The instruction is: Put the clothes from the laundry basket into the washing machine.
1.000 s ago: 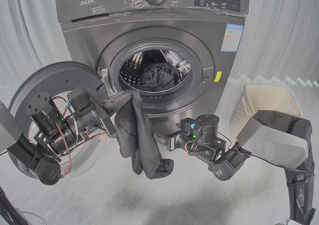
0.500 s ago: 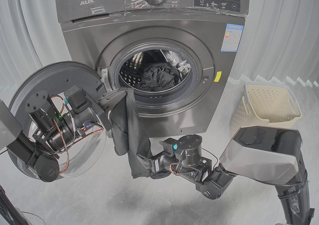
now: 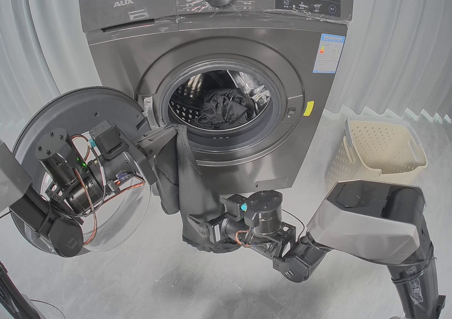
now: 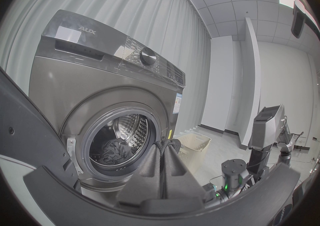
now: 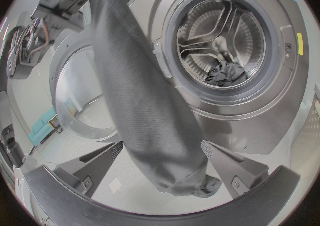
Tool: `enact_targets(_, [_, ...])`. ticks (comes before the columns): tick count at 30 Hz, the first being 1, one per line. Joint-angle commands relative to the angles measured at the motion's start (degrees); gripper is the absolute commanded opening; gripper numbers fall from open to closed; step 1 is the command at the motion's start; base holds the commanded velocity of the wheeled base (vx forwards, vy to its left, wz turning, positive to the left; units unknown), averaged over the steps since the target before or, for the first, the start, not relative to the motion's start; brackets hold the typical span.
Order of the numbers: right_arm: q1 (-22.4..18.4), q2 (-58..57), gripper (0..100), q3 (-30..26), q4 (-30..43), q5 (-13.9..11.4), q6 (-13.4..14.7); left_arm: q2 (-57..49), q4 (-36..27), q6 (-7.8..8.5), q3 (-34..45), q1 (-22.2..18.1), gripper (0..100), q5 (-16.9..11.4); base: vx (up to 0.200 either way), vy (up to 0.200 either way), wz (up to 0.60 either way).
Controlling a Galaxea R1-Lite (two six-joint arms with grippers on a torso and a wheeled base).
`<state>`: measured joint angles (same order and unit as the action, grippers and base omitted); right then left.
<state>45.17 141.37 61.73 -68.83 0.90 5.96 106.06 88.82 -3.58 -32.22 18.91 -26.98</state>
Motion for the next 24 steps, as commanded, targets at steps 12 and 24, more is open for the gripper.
enact_targets(12, [-9.9,-2.5,100,-5.1,-2.7,-6.4,-3.3,-0.3,0.0,0.07,0.1,0.0,0,-0.1,0.000,0.000,0.00])
enact_targets(24, [-10.8,3.7,100,4.4,1.3,-2.4,-3.4,-0.5,0.0,0.07,0.0,0.3,0,-0.1,0.000,0.000,0.00])
